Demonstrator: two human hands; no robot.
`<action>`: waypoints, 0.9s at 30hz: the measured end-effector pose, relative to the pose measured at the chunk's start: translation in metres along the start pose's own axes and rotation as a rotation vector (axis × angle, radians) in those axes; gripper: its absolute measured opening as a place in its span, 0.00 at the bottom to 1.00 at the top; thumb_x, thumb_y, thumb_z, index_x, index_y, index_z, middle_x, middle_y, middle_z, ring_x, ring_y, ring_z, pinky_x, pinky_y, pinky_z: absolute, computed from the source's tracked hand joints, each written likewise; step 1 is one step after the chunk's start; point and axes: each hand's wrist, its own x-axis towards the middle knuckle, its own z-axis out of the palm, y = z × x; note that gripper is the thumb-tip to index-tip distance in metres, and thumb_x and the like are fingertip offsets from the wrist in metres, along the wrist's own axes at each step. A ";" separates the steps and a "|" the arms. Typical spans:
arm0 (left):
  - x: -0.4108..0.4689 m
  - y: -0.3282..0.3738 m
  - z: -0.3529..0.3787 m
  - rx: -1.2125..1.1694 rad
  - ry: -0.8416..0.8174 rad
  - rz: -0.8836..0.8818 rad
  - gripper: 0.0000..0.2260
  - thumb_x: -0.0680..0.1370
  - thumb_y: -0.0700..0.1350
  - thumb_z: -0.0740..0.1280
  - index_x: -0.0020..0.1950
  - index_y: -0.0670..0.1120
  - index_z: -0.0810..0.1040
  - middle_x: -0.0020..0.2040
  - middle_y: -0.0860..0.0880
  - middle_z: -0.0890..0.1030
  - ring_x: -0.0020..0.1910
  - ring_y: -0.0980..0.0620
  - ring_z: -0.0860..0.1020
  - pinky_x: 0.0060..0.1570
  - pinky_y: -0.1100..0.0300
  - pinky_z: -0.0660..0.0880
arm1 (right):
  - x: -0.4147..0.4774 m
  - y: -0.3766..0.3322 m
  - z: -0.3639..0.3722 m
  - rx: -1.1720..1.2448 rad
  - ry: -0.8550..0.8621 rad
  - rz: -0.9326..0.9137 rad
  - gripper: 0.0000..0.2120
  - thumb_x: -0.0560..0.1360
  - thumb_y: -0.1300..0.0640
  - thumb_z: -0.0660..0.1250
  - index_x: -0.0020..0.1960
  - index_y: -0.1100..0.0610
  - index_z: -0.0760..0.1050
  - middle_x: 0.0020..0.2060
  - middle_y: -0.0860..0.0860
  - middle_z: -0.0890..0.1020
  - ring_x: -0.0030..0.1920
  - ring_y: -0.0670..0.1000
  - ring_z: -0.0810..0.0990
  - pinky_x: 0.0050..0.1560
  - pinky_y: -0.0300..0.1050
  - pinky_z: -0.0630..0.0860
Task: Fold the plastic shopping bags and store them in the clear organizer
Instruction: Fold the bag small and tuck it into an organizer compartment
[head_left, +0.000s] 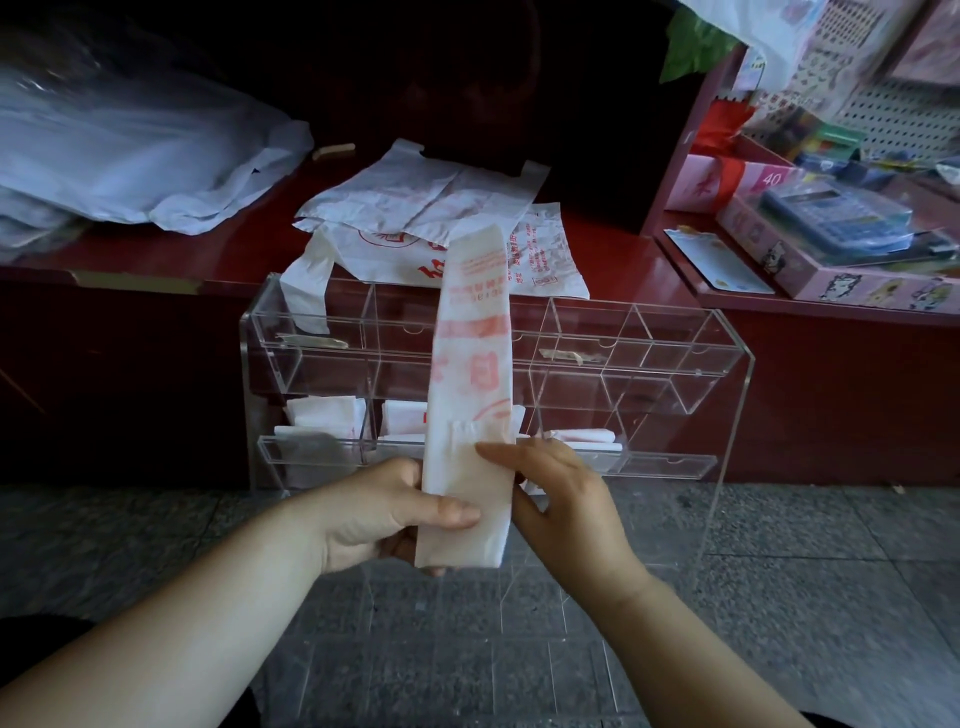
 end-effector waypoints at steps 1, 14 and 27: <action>-0.001 0.001 0.001 0.002 0.026 0.014 0.28 0.51 0.53 0.82 0.44 0.42 0.79 0.31 0.50 0.83 0.28 0.58 0.80 0.24 0.69 0.72 | 0.000 0.000 0.000 0.000 0.038 -0.016 0.12 0.69 0.57 0.63 0.52 0.54 0.77 0.41 0.45 0.81 0.44 0.44 0.75 0.45 0.32 0.72; 0.010 0.015 0.005 -0.178 0.252 0.184 0.05 0.75 0.36 0.64 0.42 0.42 0.78 0.29 0.49 0.82 0.26 0.55 0.80 0.25 0.66 0.75 | 0.002 -0.004 -0.002 -0.201 0.137 -0.198 0.10 0.70 0.55 0.66 0.51 0.49 0.72 0.57 0.51 0.70 0.54 0.51 0.69 0.55 0.35 0.67; 0.022 0.002 0.005 -0.309 0.204 0.231 0.12 0.78 0.35 0.56 0.50 0.41 0.79 0.48 0.44 0.83 0.47 0.50 0.80 0.43 0.60 0.79 | 0.002 -0.014 -0.006 0.262 0.051 0.404 0.20 0.73 0.59 0.68 0.24 0.47 0.72 0.26 0.36 0.75 0.34 0.38 0.72 0.36 0.29 0.66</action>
